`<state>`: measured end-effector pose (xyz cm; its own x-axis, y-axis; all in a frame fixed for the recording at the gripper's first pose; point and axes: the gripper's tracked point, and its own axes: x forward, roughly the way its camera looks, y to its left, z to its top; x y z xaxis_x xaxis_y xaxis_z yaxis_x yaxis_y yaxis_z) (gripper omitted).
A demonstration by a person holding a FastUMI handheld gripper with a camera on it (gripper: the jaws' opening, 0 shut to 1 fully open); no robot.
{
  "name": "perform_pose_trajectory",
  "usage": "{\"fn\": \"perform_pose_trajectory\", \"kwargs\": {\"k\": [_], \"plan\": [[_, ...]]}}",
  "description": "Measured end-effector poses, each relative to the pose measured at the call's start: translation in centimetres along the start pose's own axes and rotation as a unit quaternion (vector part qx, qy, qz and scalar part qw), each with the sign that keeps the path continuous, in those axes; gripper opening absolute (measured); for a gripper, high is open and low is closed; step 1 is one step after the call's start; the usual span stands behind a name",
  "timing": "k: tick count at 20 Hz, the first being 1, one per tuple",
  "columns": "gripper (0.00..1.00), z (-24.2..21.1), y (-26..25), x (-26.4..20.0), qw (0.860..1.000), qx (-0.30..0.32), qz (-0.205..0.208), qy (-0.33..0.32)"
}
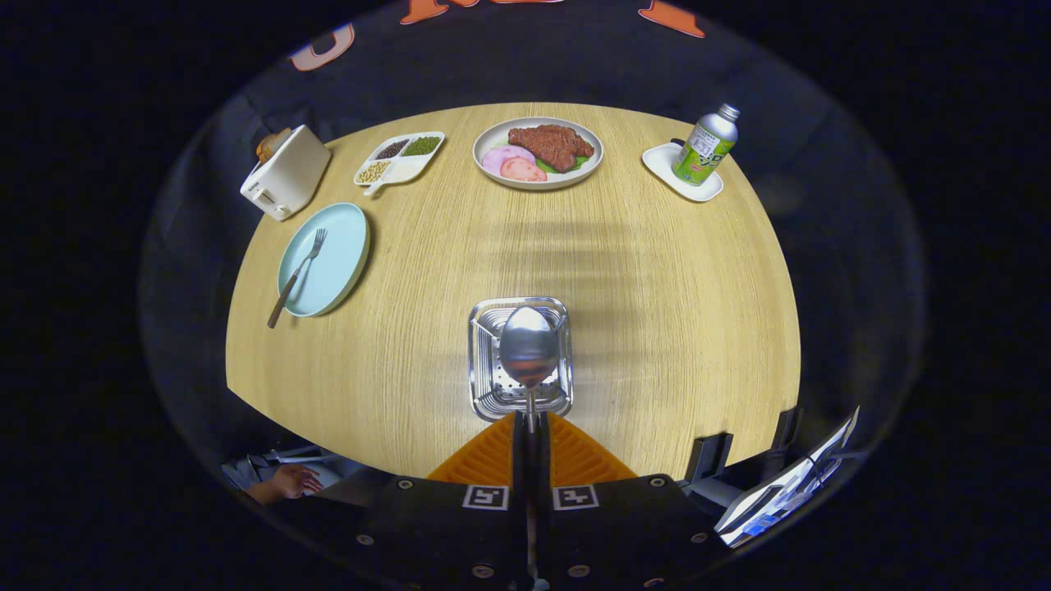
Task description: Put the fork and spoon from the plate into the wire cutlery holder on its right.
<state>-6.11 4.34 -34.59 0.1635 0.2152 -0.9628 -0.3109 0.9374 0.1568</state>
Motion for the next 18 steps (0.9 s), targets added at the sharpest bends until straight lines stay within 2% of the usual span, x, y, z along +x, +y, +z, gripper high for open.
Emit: {"fn": "perform_pose_trajectory", "kwargs": {"k": [4, 7, 9, 12, 15, 18], "plan": [[0.07, 0.3, -0.3, 1.2, 1.0, 0.015, 0.0, 0.006], [0.13, 1.5, -1.5, 1.2, 1.0, 0.018, -0.02, -0.012], [0.17, 2.3, -1.3, 1.6, 0.999, 0.031, -0.013, -0.03], [0.18, 4.8, -1.1, 0.5, 0.995, 0.044, -0.004, -0.091], [0.23, 8.5, -0.7, -1.8, 0.982, 0.052, 0.003, -0.182], [0.38, 11.9, 0.2, -5.4, 0.96, 0.054, 0.015, -0.276]]}}
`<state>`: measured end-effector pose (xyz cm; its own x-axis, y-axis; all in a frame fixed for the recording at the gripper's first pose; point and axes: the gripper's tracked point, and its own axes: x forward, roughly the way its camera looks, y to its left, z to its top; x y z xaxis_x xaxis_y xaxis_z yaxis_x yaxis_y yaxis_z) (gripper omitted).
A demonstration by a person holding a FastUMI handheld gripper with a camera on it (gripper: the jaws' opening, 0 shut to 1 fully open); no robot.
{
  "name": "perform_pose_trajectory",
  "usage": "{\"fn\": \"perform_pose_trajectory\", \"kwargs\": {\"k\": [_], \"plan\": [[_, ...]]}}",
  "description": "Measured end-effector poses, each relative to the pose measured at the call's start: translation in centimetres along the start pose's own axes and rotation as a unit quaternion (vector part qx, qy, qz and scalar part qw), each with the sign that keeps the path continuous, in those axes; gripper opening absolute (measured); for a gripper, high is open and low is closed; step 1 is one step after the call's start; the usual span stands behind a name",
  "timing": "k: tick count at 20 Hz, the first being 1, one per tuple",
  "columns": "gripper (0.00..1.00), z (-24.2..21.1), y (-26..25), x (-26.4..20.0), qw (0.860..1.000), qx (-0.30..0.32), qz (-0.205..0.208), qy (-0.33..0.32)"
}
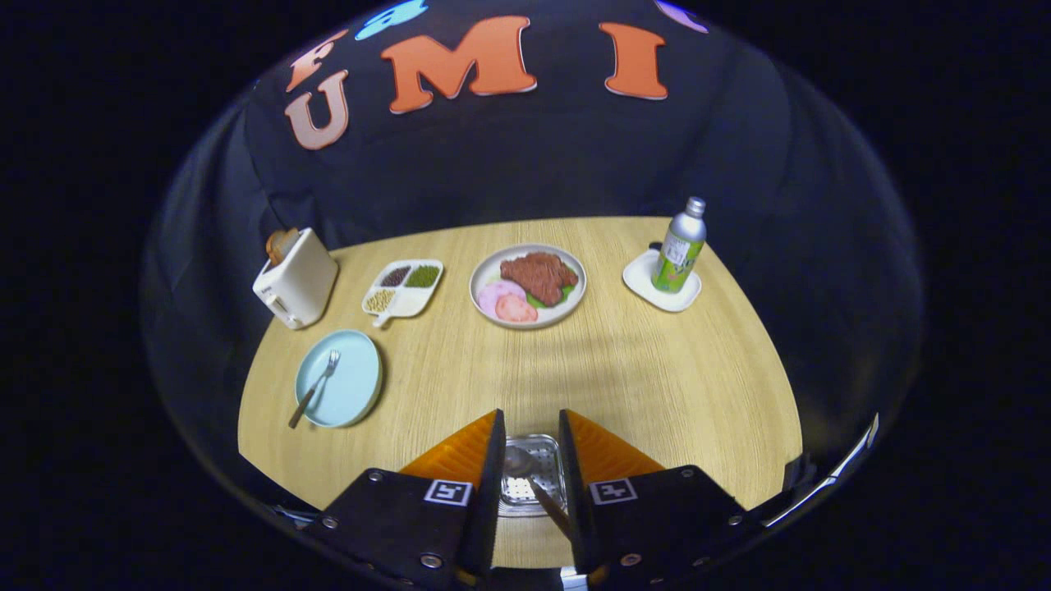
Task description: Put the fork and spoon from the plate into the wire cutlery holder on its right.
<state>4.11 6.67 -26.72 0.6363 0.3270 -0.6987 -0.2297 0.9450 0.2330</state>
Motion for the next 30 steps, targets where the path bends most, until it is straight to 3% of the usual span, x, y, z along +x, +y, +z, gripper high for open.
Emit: {"fn": "perform_pose_trajectory", "kwargs": {"k": [6, 10, 15, 20, 30], "plan": [[0.71, 7.6, 4.5, -3.7, 0.984, -0.05, 0.015, -0.169], [0.83, 10.7, 6.6, -5.7, 0.969, -0.065, -0.005, -0.237], [0.89, 14.1, 10.2, -8.0, 0.949, -0.045, -0.002, -0.313], [0.95, 16.2, 15.7, -9.1, 0.927, -0.048, 0.033, -0.371], [0.96, 14.0, 29.2, -5.4, 0.935, -0.063, 0.074, -0.342]]}}
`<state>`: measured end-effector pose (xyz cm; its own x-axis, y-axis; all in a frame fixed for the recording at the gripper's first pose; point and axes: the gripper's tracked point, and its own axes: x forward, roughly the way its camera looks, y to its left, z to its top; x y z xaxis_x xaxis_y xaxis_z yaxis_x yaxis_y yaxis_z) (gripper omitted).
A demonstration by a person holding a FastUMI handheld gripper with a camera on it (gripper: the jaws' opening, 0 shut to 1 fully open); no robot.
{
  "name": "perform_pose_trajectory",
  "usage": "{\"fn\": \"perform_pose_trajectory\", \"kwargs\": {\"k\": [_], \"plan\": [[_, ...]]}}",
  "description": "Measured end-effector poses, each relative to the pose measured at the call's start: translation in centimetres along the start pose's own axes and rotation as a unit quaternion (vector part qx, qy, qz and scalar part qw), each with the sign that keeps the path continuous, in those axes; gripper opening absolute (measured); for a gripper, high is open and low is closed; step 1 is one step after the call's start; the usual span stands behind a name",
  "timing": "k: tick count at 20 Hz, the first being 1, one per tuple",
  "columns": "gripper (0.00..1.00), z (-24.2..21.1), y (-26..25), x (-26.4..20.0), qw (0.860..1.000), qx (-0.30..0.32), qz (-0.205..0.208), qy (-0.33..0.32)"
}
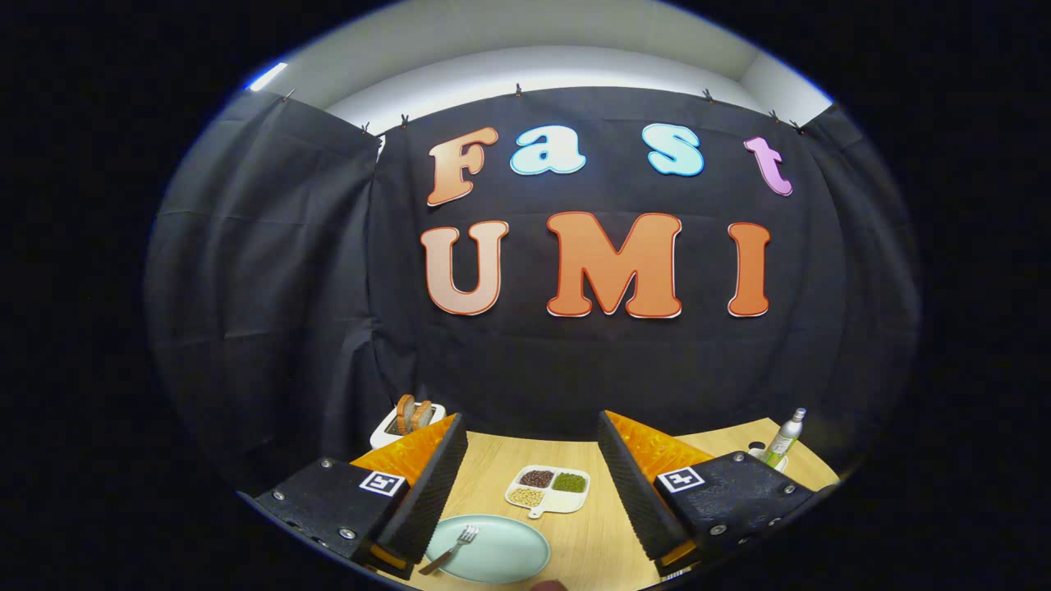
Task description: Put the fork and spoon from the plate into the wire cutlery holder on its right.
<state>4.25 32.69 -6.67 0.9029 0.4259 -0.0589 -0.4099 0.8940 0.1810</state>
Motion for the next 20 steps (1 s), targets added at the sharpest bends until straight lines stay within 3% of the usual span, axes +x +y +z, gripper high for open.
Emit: {"fn": "perform_pose_trajectory", "kwargs": {"k": [6, 10, 13, 20], "plan": [[0.96, -5.7, 5.1, 3.0, 0.997, 0.012, 0.002, 0.082], [0.96, -12.1, 7.0, 4.4, 0.981, 0.023, 0.008, 0.191], [0.96, -17.4, 7.9, 4.7, 0.957, 0.024, 0.026, 0.287], [0.96, -26.0, 8.6, 4.1, 0.897, 0.024, 0.014, 0.442]]}}
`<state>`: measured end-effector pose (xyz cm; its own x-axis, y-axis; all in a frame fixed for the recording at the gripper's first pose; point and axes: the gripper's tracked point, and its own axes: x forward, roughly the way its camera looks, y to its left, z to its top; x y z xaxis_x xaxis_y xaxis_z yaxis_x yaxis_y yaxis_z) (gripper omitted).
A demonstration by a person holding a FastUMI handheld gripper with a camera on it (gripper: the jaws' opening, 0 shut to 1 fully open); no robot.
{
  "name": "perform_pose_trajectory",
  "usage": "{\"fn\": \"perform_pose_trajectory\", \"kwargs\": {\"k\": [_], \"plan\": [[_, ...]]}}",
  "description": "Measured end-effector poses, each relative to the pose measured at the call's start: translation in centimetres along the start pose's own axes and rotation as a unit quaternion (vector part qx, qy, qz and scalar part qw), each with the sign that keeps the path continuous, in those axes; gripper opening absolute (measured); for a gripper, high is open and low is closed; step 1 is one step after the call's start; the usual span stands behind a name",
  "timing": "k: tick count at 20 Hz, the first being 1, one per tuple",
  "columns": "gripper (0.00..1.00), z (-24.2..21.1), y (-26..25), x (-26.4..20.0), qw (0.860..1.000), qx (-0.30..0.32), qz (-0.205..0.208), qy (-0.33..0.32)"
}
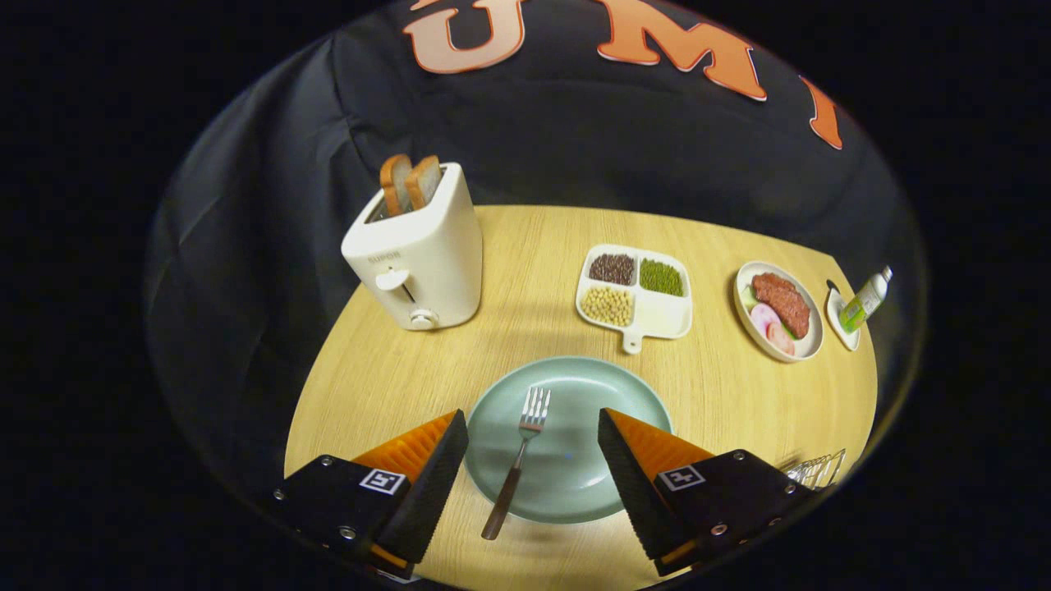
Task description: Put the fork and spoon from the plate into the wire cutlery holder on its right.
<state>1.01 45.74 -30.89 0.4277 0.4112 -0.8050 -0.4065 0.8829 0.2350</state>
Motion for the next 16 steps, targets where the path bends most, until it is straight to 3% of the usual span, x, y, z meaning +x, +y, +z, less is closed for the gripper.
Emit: {"fn": "perform_pose_trajectory", "kwargs": {"k": [6, 11, 13, 16], "plan": [[0.85, -3.8, -0.4, 3.5, 0.993, -0.03, -0.017, 0.115], [0.72, -6.2, 0.1, 5.1, 0.983, -0.012, -0.017, 0.183], [0.62, -6.7, 1.2, 5.7, 0.979, 0.01, 0.004, 0.203], [0.35, -7.1, 1.0, 6.5, 0.976, 0.018, -0.007, 0.215]]}}
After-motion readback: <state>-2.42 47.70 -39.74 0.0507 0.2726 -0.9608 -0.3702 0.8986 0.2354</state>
